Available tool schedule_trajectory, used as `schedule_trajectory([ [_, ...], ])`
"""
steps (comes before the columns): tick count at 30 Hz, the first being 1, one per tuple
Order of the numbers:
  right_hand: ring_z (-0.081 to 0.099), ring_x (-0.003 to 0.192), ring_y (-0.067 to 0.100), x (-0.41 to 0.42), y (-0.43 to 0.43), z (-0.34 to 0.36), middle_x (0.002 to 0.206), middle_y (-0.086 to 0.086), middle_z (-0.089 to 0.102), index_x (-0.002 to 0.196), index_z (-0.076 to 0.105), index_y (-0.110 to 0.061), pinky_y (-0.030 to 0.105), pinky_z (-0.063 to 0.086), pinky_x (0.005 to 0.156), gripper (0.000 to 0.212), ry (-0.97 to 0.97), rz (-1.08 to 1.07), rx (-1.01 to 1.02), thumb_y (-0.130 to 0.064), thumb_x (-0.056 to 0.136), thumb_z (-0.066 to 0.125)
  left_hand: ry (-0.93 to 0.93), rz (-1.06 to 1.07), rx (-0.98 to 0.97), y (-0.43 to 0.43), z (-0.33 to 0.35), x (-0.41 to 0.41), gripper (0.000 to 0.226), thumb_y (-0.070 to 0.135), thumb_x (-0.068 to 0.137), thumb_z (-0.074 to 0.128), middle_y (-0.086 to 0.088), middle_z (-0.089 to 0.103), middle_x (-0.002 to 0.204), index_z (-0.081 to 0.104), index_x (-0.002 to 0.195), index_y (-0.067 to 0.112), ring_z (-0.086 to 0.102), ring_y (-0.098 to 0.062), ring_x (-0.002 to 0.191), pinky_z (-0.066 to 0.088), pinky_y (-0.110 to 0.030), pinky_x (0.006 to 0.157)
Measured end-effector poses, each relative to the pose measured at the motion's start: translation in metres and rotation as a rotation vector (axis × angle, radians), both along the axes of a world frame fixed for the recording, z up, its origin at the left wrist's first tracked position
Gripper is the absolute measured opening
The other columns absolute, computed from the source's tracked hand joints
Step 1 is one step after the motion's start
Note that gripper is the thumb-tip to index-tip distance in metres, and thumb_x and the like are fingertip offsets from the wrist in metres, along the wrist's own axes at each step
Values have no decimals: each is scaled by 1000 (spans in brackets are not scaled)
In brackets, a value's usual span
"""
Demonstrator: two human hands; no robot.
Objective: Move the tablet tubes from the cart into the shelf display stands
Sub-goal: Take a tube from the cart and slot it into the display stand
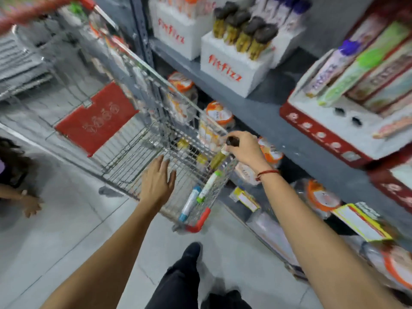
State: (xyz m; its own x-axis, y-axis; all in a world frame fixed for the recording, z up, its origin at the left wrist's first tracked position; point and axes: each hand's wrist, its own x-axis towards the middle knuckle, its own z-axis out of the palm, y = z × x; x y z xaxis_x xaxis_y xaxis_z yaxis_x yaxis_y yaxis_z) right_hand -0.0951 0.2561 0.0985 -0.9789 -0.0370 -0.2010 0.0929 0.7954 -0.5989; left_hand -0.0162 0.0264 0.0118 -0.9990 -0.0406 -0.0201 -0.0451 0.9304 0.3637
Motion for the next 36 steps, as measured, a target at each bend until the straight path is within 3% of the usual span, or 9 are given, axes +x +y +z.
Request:
schedule_trajectory([
  [3,59,115,27,14,38,50,118,14,67,114,68,-10,22,33,93,34,110,-33,56,-11,79,71,126,-143,50,47,27,-19,46,27,94,48,-23,39,143,40,133,3,42,-38,126,42,-51,97],
  [11,59,113,23,83,152,167,117,9,67,115,66,-16,18,38,84,34,254,-213,77,-19,82,71,390,-532,246,202,114,-50,50,27,93,33,-30,45,135,47,125,-9,48,-43,122,44,-51,96],
  [15,55,115,26,115,197,202,115,7,66,111,66,-15,31,42,97,28,270,-280,138,-21,84,70,324,-728,235,258,129,-36,54,34,92,31,-24,50,134,49,126,-4,50,-39,121,46,-51,94],
  [19,59,90,19,138,219,215,95,2,64,107,67,-11,27,45,76,25,286,-379,125,-22,84,69,244,-949,194,286,117,-19,69,52,94,12,-17,54,132,51,126,5,49,-32,123,39,-47,101],
  [22,62,82,22,146,227,215,100,10,68,100,66,-7,32,52,65,22,286,-422,115,-23,85,68,227,-1031,150,292,104,-11,75,55,93,5,-13,57,131,52,127,7,48,-28,125,32,-47,108],
  [25,62,81,24,150,233,214,93,6,63,107,63,-8,35,52,67,27,271,-461,95,-23,85,67,203,-1025,108,294,98,-8,79,55,91,-2,-10,53,137,48,131,8,42,-25,131,24,-44,113],
  [29,54,56,11,151,235,216,88,-6,53,120,59,-17,17,42,47,33,261,-463,42,-14,87,63,211,-1055,104,292,98,-11,79,56,91,-1,-10,51,138,46,133,8,40,-25,132,23,-44,113],
  [32,57,59,15,148,235,218,92,2,58,110,65,-16,10,38,35,27,221,-444,-21,-7,86,62,236,-1079,99,291,98,-12,79,56,91,-1,-10,50,139,45,134,9,40,-25,133,23,-44,113],
  [36,55,62,16,143,232,220,100,4,55,109,64,-17,11,37,35,34,180,-430,-44,-1,79,63,247,-1083,90,291,96,-14,64,48,91,16,-9,46,142,43,135,11,36,-24,135,19,-42,114],
])
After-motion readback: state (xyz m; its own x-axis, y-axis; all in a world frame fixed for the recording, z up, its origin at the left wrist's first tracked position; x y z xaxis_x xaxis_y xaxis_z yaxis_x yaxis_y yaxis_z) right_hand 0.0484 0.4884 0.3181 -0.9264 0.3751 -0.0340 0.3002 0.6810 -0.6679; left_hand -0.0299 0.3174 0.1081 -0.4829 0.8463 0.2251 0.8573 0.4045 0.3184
